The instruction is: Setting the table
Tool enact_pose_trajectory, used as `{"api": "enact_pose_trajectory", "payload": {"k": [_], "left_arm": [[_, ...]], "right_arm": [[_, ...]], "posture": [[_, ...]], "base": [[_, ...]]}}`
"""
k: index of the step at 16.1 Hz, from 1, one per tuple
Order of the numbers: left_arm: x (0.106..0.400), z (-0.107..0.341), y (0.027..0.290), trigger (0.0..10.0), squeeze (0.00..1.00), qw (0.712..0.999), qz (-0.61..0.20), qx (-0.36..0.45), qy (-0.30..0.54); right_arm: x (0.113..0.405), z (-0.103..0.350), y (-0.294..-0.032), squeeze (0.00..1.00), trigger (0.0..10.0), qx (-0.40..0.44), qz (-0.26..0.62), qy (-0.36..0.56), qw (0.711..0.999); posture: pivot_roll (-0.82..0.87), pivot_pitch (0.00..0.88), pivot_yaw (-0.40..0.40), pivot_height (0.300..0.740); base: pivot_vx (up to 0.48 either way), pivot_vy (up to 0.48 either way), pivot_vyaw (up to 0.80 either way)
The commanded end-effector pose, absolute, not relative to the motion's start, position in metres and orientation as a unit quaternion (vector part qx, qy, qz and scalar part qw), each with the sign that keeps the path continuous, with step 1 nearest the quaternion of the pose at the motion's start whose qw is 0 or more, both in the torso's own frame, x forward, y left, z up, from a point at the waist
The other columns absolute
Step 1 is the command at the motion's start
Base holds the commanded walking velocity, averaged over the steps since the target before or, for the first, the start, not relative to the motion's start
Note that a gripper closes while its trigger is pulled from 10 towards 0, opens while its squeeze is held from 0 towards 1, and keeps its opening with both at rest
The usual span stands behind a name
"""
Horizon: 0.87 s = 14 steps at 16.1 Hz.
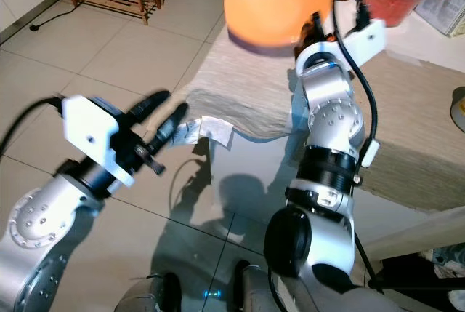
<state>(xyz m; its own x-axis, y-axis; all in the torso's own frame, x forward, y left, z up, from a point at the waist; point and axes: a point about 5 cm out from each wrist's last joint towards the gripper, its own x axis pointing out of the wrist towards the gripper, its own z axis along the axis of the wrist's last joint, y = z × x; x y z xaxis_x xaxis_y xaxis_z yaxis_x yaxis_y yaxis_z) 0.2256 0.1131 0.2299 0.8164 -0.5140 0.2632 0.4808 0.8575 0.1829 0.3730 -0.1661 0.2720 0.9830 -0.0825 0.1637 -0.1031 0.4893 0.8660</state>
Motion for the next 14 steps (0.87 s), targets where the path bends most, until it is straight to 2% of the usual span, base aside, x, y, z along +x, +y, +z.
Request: {"api": "enact_pose_trajectory", "payload": {"k": [1,3,6,8,11,12,14], "left_arm": [[0.229,0.232,0.119,10.0,0.00,0.957,-0.236,0.056,-0.159],[0.235,0.236,0.128,10.0,0.00,0.965,-0.195,0.046,-0.169],[0.246,0.241,0.145,10.0,0.00,0.977,-0.108,0.021,-0.183],[0.246,0.241,0.156,10.0,0.00,0.978,-0.095,-0.006,-0.188],[0.245,0.240,0.167,10.0,0.00,0.976,-0.074,-0.057,-0.197],[0.245,0.237,0.170,10.0,0.00,0.974,-0.072,-0.088,-0.195],[0.244,0.232,0.173,10.0,0.00,0.972,-0.074,-0.108,-0.193]], "right_arm": [[0.364,0.295,-0.166,0.00,10.0,0.507,0.051,-0.157,0.846],[0.356,0.297,-0.171,0.00,10.0,0.503,0.065,-0.195,0.839],[0.331,0.297,-0.169,0.00,10.0,0.539,0.223,-0.256,0.771],[0.310,0.280,-0.166,0.00,10.0,0.542,0.312,-0.250,0.739],[0.296,0.268,-0.155,0.00,10.0,0.523,0.366,-0.230,0.734],[0.292,0.264,-0.144,0.00,10.0,0.519,0.386,-0.219,0.731],[0.292,0.257,-0.136,0.00,10.0,0.515,0.387,-0.197,0.738]], "posture": [[-0.03,0.198,-0.010,0.740],[-0.03,0.194,-0.006,0.740],[-0.04,0.186,-0.006,0.740],[-0.04,0.179,-0.007,0.740],[-0.04,0.169,-0.005,0.740],[-0.04,0.159,-0.003,0.740],[-0.04,0.148,-0.003,0.740]], "base": [[0.000,0.000,0.00],[0.000,0.000,0.00],[0.000,0.000,0.00],[0.000,0.000,0.00],[0.000,0.000,0.00],[0.000,0.000,0.00],[0.000,-0.416,0.00]]}}
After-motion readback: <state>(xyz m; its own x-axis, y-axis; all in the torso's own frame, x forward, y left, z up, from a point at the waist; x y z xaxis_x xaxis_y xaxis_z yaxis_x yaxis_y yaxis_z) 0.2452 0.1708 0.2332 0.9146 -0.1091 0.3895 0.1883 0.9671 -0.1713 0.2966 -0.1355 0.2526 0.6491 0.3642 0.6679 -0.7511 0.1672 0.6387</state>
